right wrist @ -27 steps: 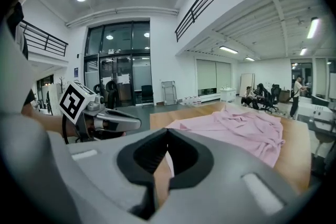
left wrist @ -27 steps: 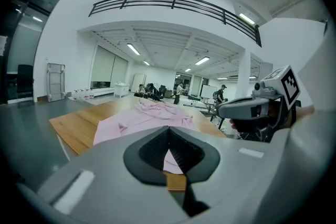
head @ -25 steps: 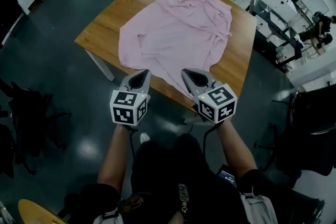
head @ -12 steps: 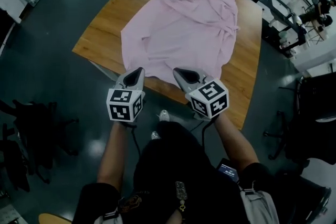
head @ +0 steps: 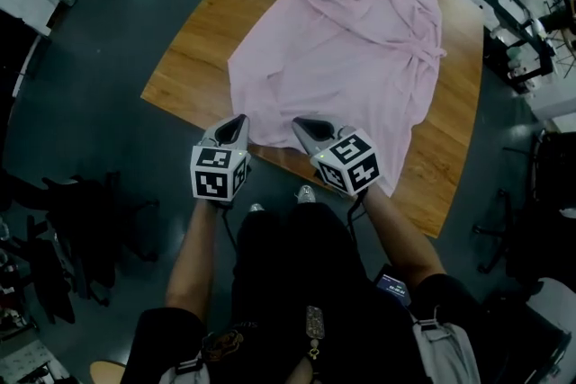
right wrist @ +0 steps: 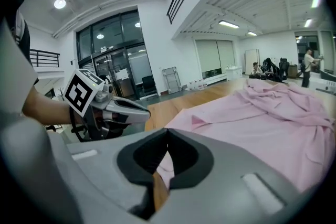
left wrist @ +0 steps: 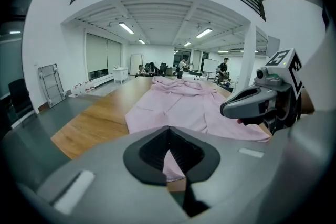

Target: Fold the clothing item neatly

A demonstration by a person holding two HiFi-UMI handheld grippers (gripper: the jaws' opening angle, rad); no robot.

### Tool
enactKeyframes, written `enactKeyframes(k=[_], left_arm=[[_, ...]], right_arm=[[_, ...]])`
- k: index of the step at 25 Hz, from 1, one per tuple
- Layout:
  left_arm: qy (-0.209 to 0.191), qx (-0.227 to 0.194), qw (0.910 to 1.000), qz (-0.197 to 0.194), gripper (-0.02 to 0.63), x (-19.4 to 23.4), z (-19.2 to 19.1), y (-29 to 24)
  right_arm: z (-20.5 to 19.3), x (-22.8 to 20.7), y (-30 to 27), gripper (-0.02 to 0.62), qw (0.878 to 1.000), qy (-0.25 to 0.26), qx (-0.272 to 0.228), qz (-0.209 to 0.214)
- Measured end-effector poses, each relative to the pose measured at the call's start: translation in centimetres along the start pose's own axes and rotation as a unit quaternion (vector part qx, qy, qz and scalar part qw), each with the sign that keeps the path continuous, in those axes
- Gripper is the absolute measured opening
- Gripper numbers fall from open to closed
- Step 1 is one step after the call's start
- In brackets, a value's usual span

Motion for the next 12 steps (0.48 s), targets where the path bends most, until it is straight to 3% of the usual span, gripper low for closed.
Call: enactKeyframes(k=[5,8,10,12], left_arm=[[-0.014,0.023,0.9992,-0.030,0.008,3.8,-0.5,-1.5],[-0.027,0.042,0.9967,-0.065,0.008,6.1,-1.3,-2.9],[-0.039,0.055,0.9936,-0.091,0.008,7.5,-1.7,-4.0],[-0.052,0.063,0.9891,-0.122,0.008,8.3,-2.1,-5.1]], right_arm=[[-0.3,0.6,-3.8,0.003,0.999,-0.007,0.026,-0.029],[-1.4,0.8,-6.4,0.004,0.995,-0.021,0.060,-0.077],[-2.3,0.8,-7.8,0.050,0.990,-0.032,0.081,-0.108],[-3.1,0.8,-8.7,0.054,0.984,-0.048,0.095,-0.141]])
Point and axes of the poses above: the fingertips, and each gripper's own axes: y backward along the fingers, x to its left, z out of its top, the point moved 10 cm from there along y, backward along the fingers, and after that the axes turned 4 degrees about -x, right-handed, at the moved point
